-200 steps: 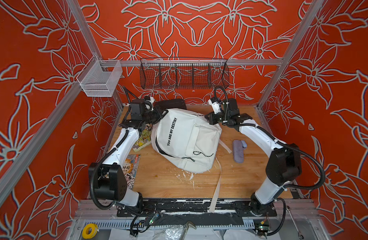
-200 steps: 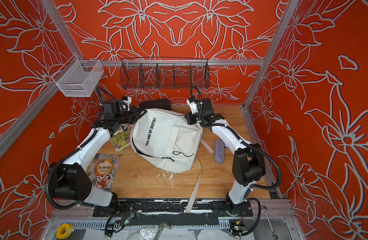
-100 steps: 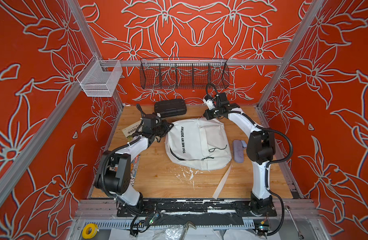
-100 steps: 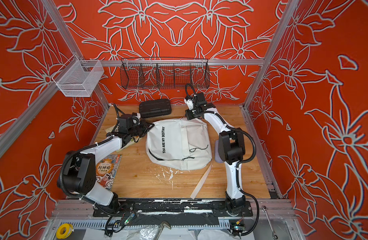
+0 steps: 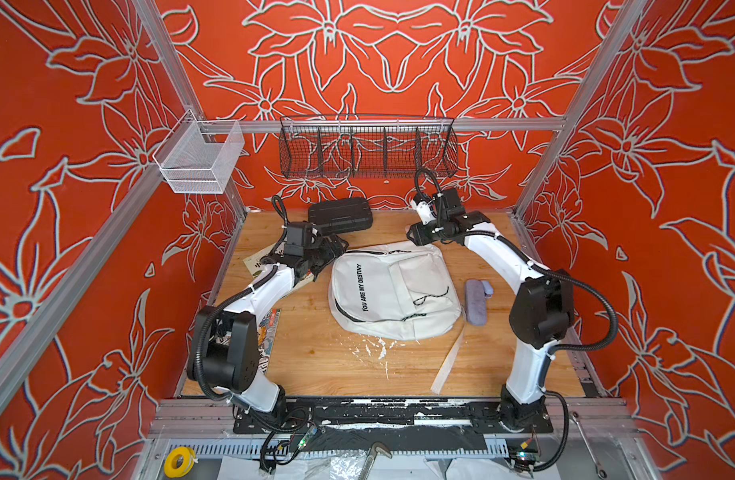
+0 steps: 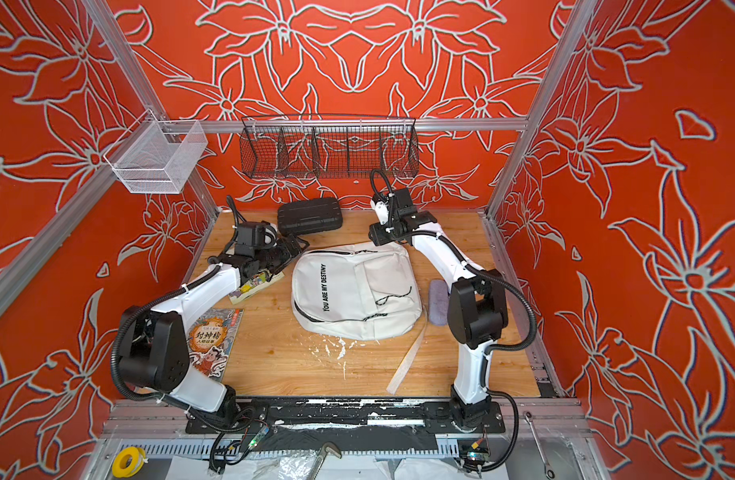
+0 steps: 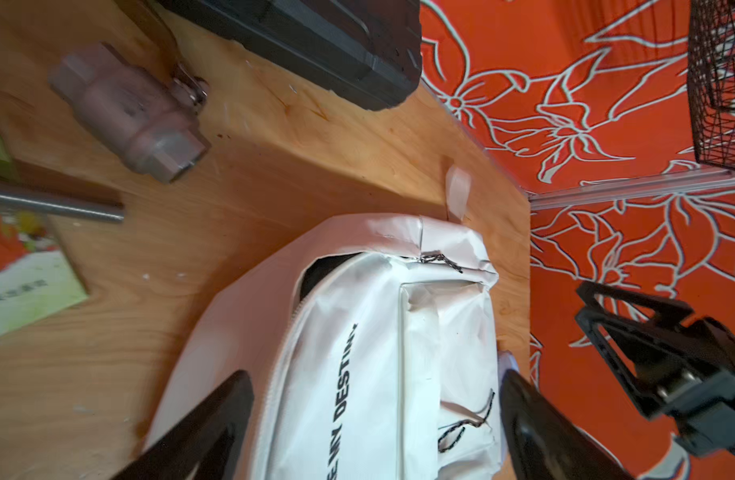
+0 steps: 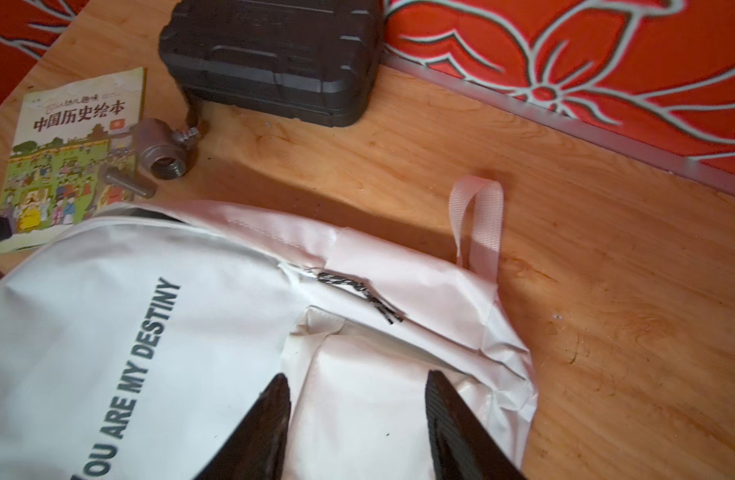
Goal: Pack the student bag
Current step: 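Hold the bag opening with the right gripper while the left reaches for the book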
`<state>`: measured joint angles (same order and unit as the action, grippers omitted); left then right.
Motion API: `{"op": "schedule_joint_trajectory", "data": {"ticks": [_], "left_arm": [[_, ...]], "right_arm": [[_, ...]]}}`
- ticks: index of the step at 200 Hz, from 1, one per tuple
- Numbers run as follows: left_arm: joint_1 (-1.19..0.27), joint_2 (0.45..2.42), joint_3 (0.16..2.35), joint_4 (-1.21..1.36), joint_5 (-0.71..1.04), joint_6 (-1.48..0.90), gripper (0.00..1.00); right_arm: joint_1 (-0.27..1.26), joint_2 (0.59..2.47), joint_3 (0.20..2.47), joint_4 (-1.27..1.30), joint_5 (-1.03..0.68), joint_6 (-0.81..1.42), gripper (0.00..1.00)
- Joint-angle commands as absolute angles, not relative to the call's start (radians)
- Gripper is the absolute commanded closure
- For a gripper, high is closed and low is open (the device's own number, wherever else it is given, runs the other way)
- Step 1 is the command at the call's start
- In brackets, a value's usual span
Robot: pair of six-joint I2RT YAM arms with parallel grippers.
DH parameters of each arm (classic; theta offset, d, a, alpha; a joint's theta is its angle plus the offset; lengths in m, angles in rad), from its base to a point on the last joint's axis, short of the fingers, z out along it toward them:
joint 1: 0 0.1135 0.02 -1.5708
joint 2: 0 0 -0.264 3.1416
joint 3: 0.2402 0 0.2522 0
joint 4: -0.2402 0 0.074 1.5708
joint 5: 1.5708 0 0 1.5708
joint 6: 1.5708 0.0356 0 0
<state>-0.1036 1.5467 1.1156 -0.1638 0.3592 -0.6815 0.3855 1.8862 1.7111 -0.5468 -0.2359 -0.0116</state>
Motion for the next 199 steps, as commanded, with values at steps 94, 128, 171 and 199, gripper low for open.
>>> {"op": "schedule_joint_trajectory", "data": {"ticks": [94,128,171,199], "left_arm": [[0.353,1.565,1.186,-0.502,0.480,-0.483,0.07],[0.366,1.591,1.201,-0.550,0.472,-0.438,0.08],[0.400,1.587,1.156,-0.534,0.466,-0.435,0.08],[0.408,1.599,1.154,-0.540,0.467,-0.428,0.08]], "right_arm": [[0.827,2.001,1.793,-0.609,-0.235,0.161,0.34],[0.879,2.128,1.939,-0.713,-0.250,0.161,0.33],[0.902,2.206,2.034,-0.834,-0.149,0.145,0.39],[0.903,2.181,1.984,-0.797,-0.179,0.151,0.54]]}}
